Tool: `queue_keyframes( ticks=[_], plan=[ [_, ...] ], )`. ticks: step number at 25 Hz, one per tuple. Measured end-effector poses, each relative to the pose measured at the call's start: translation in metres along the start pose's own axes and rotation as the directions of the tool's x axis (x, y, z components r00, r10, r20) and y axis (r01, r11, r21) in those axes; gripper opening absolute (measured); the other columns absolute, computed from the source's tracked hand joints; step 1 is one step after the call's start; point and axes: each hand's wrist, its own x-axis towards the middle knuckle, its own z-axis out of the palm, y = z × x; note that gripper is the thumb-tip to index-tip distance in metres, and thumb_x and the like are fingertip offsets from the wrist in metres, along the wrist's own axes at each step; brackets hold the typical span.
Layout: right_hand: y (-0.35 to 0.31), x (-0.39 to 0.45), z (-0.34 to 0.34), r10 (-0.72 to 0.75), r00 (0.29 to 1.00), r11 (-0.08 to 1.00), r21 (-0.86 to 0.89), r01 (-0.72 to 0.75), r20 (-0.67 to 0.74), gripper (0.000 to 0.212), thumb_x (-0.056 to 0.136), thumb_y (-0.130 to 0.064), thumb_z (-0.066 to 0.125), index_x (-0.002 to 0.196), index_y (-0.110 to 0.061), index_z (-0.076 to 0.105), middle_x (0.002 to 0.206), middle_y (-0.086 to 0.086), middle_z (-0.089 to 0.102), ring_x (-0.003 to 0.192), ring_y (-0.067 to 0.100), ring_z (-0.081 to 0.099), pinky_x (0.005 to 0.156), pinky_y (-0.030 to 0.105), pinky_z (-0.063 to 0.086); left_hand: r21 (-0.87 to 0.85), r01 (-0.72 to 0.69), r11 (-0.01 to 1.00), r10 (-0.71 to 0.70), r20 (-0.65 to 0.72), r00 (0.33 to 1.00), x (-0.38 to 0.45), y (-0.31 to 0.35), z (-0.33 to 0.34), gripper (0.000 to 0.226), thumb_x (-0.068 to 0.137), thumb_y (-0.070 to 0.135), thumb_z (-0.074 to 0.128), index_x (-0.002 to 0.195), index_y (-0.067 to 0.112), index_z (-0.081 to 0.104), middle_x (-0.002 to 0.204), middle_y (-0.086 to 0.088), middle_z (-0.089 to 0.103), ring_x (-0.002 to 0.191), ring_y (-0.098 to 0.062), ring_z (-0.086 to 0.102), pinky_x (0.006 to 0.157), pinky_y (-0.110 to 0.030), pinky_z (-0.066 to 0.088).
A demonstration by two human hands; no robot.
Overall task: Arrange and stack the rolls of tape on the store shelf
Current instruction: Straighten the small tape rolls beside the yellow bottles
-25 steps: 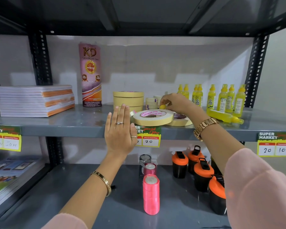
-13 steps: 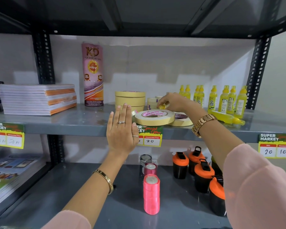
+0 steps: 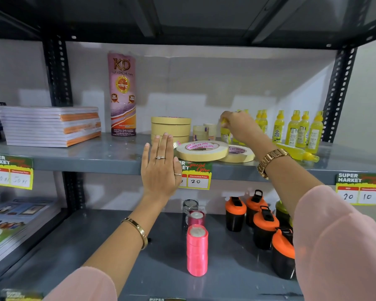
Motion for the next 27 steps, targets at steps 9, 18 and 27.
queue_keyframes(
  ticks=[9,18,27],
  plan=[
    [0.05,-0.008,-0.024,0.259,0.963,0.959,0.137,-0.246,-0.08,0.03,0.095,-0.017,0.051,0.117,0.002,0.058,0.111,0.029,0.065,0.103,0.041,0.061,0.083,0.042,0.05,-0.112,-0.095,0.989,0.088,-0.064,0.994,-0.004,0.073,0.009,0.049,0.088,0.021,0.033,0.128,-0.004,0.046,0.133,-0.02,0.05,0.125,-0.035,0.044,0.109,-0.048,0.021],
    [0.075,-0.004,-0.025,0.29,0.954,0.95,0.146,-0.278,-0.071,0.032,0.097,-0.021,0.047,0.114,0.003,0.059,0.11,0.027,0.066,0.105,0.04,0.059,0.082,0.041,0.049,0.052,-0.118,0.992,0.127,-0.251,0.96,-0.007,0.084,0.04,0.043,0.085,0.023,0.04,0.116,-0.001,0.058,0.114,-0.017,0.065,0.114,-0.031,0.044,0.102,-0.048,0.028],
    [0.075,0.007,-0.023,0.295,0.955,0.943,0.166,-0.287,-0.025,0.035,0.098,-0.02,0.043,0.111,0.009,0.058,0.106,0.029,0.066,0.098,0.041,0.062,0.086,0.045,0.051,0.074,-0.115,0.991,0.134,-0.338,0.931,-0.008,0.083,0.051,0.042,0.085,0.024,0.038,0.115,0.002,0.058,0.109,-0.015,0.067,0.112,-0.03,0.045,0.101,-0.047,0.03]
  ],
)
